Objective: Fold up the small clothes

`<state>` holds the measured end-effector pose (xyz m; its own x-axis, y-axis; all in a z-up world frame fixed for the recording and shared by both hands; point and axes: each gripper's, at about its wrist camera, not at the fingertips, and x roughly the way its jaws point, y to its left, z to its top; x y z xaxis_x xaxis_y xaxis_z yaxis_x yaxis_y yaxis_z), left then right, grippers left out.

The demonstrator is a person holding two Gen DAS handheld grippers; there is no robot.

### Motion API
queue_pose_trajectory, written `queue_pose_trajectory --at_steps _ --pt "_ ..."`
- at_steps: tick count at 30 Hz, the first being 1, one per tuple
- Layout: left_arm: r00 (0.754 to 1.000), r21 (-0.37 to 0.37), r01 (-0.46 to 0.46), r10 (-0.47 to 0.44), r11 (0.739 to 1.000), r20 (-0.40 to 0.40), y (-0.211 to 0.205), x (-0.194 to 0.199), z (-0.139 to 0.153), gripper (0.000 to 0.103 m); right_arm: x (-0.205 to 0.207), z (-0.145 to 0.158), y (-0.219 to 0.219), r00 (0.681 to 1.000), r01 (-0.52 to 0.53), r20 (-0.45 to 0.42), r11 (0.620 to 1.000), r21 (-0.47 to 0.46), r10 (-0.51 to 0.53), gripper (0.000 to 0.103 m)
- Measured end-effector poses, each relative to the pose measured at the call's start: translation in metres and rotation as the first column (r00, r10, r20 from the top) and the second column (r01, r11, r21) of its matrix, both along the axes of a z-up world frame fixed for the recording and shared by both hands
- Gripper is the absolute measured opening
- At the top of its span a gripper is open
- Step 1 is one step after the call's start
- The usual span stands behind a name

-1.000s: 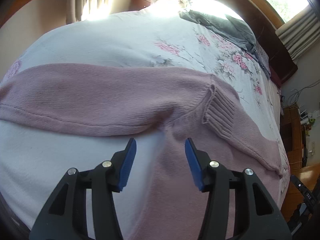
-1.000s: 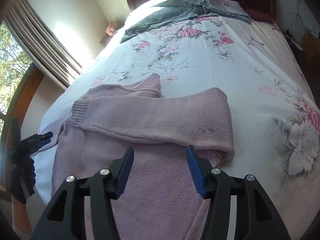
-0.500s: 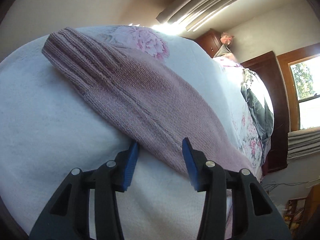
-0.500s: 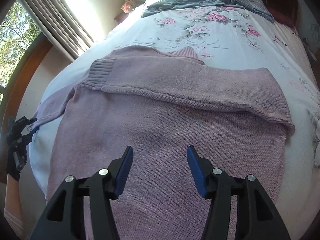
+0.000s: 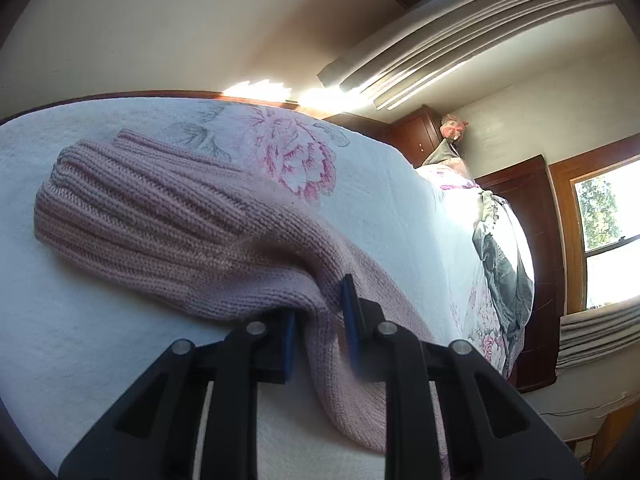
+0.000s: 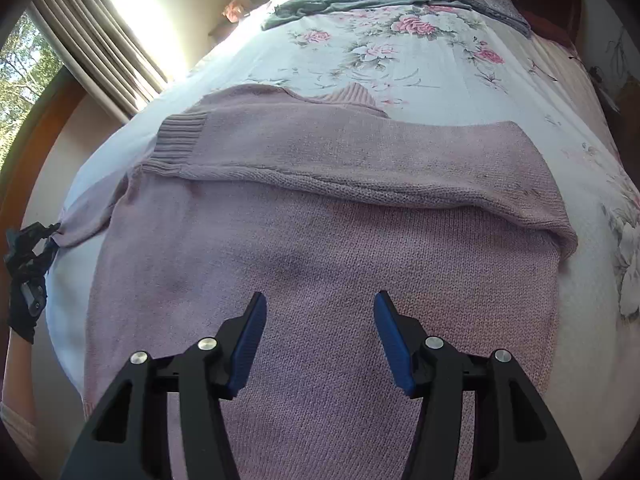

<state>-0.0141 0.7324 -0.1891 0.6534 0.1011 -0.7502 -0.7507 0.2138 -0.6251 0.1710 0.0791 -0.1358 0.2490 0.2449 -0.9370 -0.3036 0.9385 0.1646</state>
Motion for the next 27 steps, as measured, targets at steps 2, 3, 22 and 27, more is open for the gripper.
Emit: queue_pose_trajectory --at_steps 2,3,22,27 --pt "1.0 0.045 0.002 -0.002 0.999 -0.009 -0.004 -0.001 0.011 0.013 -0.001 0.0 -0.004 1.0 0.002 0.003 1.0 -0.006 -0.002 0.056" --pt "1.0 0.077 0.012 -0.011 0.997 -0.014 -0.009 0.003 0.02 0.012 -0.001 0.0 -0.007 1.0 0.005 0.003 1.0 -0.008 -0.005 0.056" --pt "0.812 0.322 0.525 -0.577 0.788 0.087 -0.25 0.194 0.153 0.012 -0.011 0.002 -0.064 0.997 0.07 0.046 0.998 0.001 -0.07 0.056" --pt "0.741 0.318 0.62 -0.669 0.718 0.066 -0.321 0.227 0.14 0.012 -0.012 0.004 -0.087 0.994 0.096 0.054 0.995 0.008 -0.096 0.057"
